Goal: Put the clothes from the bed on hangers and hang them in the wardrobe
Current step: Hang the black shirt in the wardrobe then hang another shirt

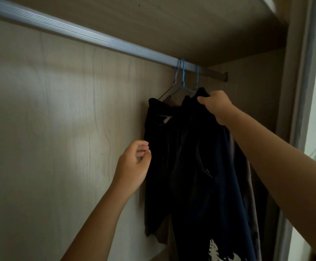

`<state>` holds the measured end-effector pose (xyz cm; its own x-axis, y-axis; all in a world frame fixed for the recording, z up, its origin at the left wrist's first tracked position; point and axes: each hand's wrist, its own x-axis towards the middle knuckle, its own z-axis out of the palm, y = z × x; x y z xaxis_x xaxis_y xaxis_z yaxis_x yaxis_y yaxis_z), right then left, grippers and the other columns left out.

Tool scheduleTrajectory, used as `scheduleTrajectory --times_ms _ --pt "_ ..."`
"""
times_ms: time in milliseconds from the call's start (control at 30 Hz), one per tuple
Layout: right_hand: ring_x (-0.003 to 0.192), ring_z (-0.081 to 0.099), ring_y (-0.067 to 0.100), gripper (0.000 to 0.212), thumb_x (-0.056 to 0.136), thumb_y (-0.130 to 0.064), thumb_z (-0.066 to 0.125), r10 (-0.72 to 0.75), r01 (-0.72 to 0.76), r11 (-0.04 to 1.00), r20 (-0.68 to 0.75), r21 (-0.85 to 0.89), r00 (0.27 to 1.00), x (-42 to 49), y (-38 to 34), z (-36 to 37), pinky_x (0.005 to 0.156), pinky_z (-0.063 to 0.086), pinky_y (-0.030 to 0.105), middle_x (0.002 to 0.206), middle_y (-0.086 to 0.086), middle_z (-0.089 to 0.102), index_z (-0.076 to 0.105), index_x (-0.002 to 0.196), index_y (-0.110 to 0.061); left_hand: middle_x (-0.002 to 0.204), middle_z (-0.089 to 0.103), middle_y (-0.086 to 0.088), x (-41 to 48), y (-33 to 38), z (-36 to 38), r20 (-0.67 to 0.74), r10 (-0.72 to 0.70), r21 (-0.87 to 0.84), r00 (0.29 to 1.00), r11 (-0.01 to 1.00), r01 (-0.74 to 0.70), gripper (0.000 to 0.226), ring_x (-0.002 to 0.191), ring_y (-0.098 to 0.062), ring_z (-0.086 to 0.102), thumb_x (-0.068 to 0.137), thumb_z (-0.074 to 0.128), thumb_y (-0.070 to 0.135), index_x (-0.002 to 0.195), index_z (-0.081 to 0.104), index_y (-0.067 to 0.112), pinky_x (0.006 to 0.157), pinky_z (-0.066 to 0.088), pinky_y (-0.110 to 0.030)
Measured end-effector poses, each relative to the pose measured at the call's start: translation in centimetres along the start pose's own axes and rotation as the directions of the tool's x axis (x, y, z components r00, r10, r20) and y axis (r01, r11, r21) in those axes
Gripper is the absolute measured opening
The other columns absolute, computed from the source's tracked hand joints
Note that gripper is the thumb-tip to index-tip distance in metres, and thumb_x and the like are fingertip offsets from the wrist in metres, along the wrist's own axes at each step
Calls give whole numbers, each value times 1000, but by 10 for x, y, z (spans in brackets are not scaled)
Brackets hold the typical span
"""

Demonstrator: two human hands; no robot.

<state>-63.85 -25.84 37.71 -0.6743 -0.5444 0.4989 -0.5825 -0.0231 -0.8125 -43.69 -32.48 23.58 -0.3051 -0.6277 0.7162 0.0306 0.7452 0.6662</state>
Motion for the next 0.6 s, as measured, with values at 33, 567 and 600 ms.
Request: scheduleTrajectory --times_ms 33,567,600 --pt "74 51 25 32 91 -21 56 -14 14 1000 -14 27 1000 0 -1 -1 65 40 35 72 9 45 40 65 -10 93 55 18 1 1 -2 -4 0 4 1000 1000 0 16 86 7 53 90 51 11 100 53 23 67 35 7" --pt "60 68 11 13 88 -13 56 -109 96 963 38 253 993 -82 48 -78 55 57 21 67 0 69 64 78 -14 118 49 11 -1 7 -1 -89 130 145 988 983 -116 33 111 -1 45 91 50 17 123 51 17 92 34 -16" --pt "56 67 9 14 88 -11 56 -99 84 963 46 255 994 -90 57 -85 52 55 19 60 -3 69 64 77 -13 119 48 10 -2 8 2 -102 168 166 981 975 -150 33 111 -1 43 91 50 16 124 51 15 91 32 -11"
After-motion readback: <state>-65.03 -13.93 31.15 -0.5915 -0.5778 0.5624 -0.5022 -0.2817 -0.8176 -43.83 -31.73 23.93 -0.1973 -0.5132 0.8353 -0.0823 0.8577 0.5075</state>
